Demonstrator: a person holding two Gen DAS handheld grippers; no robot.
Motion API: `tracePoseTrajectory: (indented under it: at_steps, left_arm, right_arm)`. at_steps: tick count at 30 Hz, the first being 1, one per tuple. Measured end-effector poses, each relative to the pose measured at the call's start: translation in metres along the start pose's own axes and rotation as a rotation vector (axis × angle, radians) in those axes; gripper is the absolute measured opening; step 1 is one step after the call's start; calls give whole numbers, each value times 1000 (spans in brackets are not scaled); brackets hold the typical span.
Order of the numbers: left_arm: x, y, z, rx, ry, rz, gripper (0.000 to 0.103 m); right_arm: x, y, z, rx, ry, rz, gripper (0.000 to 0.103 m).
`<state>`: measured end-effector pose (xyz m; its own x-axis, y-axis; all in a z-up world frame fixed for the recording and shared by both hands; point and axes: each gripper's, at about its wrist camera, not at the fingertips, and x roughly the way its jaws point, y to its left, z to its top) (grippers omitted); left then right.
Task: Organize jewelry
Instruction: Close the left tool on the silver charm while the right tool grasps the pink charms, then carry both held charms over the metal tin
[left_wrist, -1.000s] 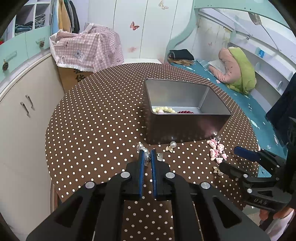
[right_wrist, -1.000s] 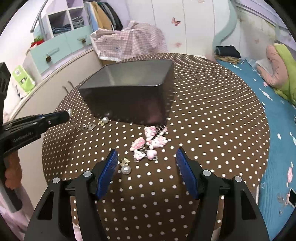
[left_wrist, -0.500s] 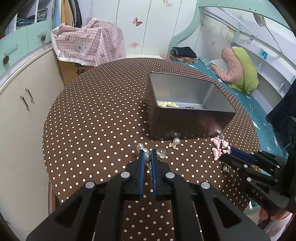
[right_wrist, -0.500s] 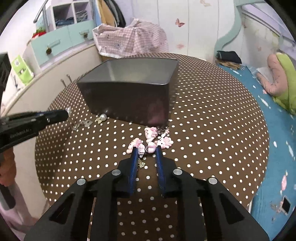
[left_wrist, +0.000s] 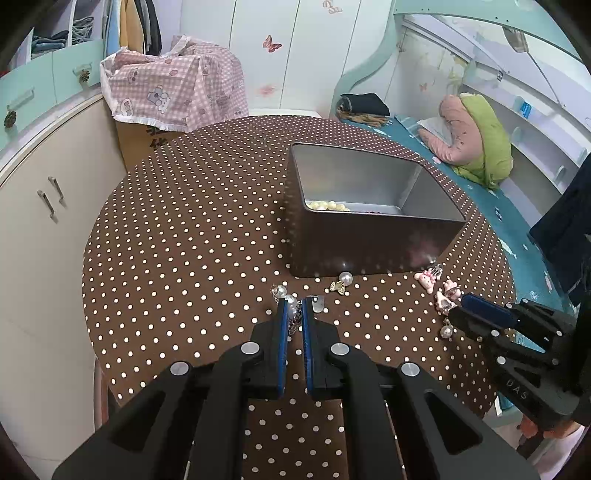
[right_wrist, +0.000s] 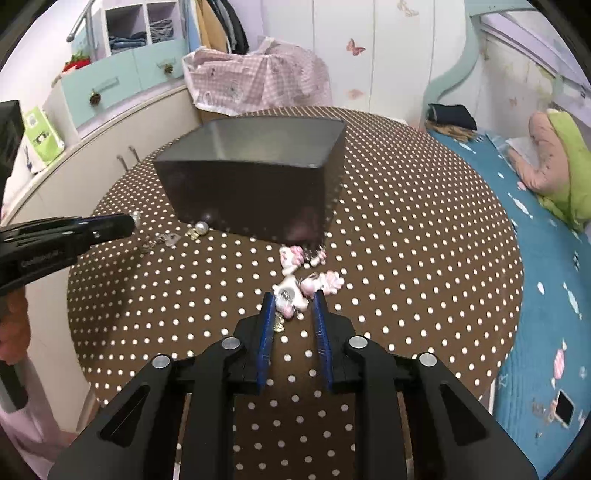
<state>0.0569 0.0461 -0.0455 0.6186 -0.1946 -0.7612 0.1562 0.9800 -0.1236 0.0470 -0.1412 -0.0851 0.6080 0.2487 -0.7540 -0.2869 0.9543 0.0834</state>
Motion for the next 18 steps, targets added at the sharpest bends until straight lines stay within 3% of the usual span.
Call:
tracePoseTrajectory:
  at_steps: [1,2,8,10,11,14,17,18]
  left_arm:
    - [0,0,0,0,2,2,6]
    - [0,1,0,-2,2,5,6]
    - [3,5,0,-12,4,11,6]
    - [4,4,0,-13,7,8,6]
    - [5,5,0,-12,7,7,6]
    - [7,1,0,-4,13,4,6]
    - [10,-1,1,-1,18,7,6]
    - [11,-2,1,0,19,7,6]
  right_arm:
    - [0,-2,0,15,2,10,46]
    - [-1,-5,-1,34,0,14,67]
    - [-5,-32,2,153,-27,6,69]
    - [1,-37,6,167,-21,-27,64]
    - [6,-37,8,154,-14,-39,56]
    - [16,-30,12,125,-4,-23,48]
    - [20,-21,17,92,-10,-11,29]
    - [22,-21,17,94,-9,-7,28]
